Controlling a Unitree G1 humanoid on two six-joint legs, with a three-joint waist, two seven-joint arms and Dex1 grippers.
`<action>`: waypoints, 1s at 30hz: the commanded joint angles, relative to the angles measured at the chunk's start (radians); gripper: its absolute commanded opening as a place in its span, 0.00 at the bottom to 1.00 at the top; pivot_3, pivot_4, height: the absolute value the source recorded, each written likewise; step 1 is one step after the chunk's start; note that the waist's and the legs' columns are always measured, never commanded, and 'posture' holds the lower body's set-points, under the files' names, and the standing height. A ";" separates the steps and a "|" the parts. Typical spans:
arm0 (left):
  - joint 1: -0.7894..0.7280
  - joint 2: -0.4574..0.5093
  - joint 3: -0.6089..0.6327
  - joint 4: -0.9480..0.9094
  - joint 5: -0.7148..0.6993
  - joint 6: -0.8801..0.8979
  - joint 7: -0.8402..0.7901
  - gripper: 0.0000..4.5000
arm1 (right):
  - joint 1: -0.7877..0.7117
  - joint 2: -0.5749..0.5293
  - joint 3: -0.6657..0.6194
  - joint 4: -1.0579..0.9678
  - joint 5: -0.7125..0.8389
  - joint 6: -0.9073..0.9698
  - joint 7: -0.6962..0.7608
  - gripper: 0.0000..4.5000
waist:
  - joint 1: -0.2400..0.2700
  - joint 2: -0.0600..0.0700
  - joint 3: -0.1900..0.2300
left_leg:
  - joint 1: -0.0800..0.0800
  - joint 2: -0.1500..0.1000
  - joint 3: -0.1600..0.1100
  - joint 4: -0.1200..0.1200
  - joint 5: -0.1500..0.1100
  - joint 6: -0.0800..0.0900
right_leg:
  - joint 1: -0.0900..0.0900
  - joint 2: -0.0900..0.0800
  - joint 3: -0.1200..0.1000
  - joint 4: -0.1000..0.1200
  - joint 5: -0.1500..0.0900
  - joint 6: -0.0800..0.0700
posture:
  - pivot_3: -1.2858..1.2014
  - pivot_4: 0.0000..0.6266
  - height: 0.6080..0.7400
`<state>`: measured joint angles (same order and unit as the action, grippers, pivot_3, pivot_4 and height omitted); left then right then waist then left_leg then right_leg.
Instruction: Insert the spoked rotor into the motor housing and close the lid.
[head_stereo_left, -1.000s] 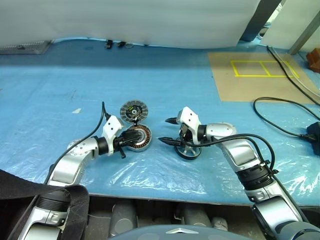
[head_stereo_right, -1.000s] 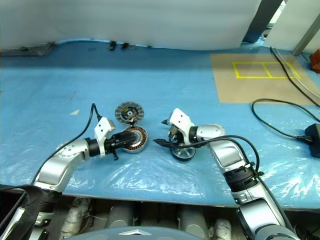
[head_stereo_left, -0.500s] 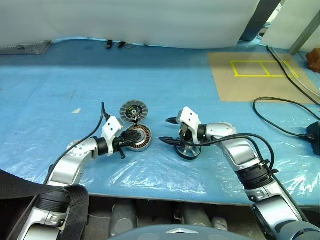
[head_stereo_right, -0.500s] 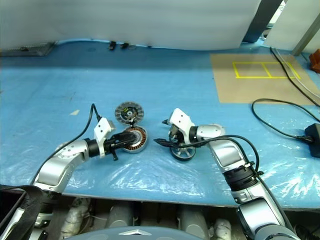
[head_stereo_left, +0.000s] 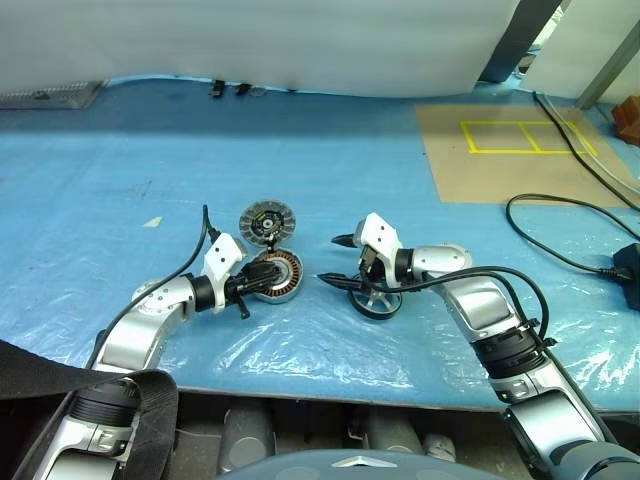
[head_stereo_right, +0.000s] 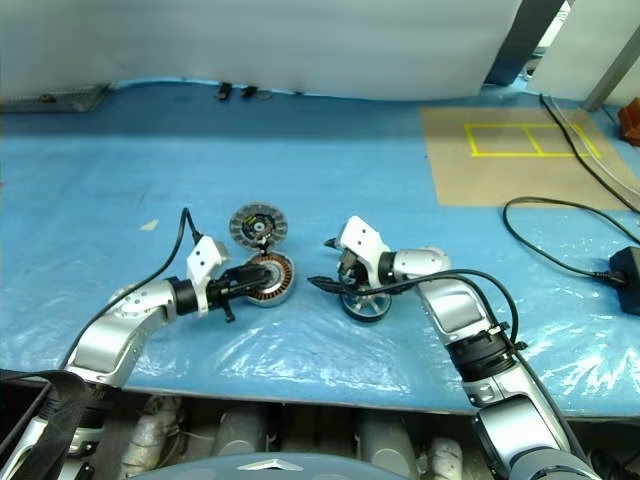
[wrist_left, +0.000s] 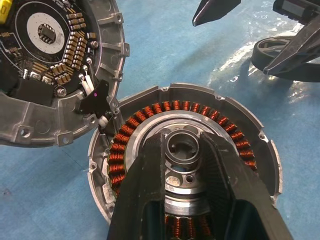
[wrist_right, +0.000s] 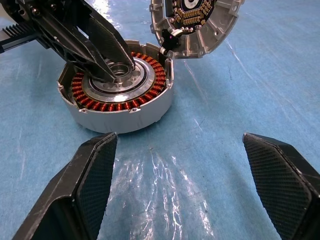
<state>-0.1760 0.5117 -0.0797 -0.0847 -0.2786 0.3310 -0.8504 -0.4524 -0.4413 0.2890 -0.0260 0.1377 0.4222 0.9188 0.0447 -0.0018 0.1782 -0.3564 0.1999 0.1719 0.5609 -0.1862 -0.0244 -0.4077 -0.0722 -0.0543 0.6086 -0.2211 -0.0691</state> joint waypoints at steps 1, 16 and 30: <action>0.005 0.004 -0.012 0.012 0.023 -0.006 0.010 0.22 | -0.019 0.004 -0.003 -0.012 0.001 -0.020 0.000 0.93 | 0.000 0.000 0.000 | 0.000 0.000 0.000 0.000 0.000 0.000 | 0.000 0.000 0.000 0.000 0.000 0.000 | 0.52 0.24 1.00; 0.082 -0.029 0.074 -0.129 -0.166 0.084 0.015 0.66 | -0.032 0.025 0.001 0.014 0.005 -0.025 0.007 0.93 | 0.000 0.000 0.000 | -0.002 0.000 0.000 0.000 0.000 0.000 | -0.002 0.000 0.000 0.000 0.000 0.000 | 0.52 0.24 1.00; 0.028 -0.062 0.073 -0.078 -0.131 0.038 0.075 0.62 | -0.026 0.030 0.003 0.011 0.001 -0.023 0.000 0.93 | 0.000 0.000 0.000 | -0.002 0.000 0.000 0.000 0.000 0.000 | -0.002 0.000 0.000 0.000 0.000 0.000 | 0.52 0.24 1.00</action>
<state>-0.1366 0.4522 -0.0262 -0.1560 -0.4123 0.3969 -0.7813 -0.4669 -0.4157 0.2916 0.0024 0.1379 0.4159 0.9186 0.0448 -0.0019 0.1782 -0.3588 0.1999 0.1720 0.5607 -0.1862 -0.0244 -0.4097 -0.0721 -0.0545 0.6083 -0.2211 -0.0692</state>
